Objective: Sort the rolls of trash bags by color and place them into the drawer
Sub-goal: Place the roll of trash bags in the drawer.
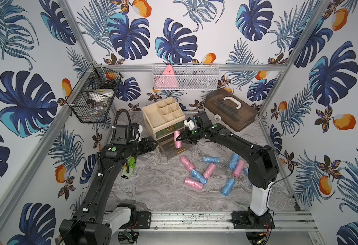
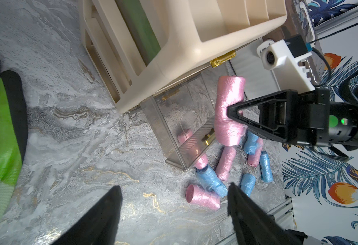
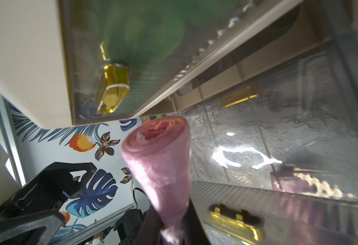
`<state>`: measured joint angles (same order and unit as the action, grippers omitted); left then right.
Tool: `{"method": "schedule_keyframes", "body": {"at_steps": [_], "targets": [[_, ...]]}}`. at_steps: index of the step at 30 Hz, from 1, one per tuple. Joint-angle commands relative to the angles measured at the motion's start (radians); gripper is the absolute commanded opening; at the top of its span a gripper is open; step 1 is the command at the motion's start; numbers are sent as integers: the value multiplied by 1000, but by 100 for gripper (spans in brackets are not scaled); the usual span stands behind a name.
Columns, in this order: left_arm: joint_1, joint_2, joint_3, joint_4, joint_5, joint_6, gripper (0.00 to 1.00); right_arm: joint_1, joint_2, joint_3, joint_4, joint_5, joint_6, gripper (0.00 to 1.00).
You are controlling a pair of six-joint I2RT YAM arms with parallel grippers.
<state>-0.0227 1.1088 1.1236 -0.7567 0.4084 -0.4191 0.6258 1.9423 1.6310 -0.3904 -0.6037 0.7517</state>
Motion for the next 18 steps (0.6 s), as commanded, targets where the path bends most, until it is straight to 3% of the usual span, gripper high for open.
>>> {"method": "schedule_keyframes", "body": {"at_steps": [1, 9, 13, 18], "targets": [[5, 2, 4, -5, 12, 17, 82, 7, 22, 19, 16, 4, 2, 14], [8, 6, 1, 5, 23, 7, 82, 22, 53, 22, 45, -19, 5, 22], [9, 6, 3, 4, 20, 9, 82, 22, 57, 26, 46, -16, 6, 43], [8, 6, 11, -3, 18, 11, 82, 22, 43, 26, 33, -9, -7, 53]]}}
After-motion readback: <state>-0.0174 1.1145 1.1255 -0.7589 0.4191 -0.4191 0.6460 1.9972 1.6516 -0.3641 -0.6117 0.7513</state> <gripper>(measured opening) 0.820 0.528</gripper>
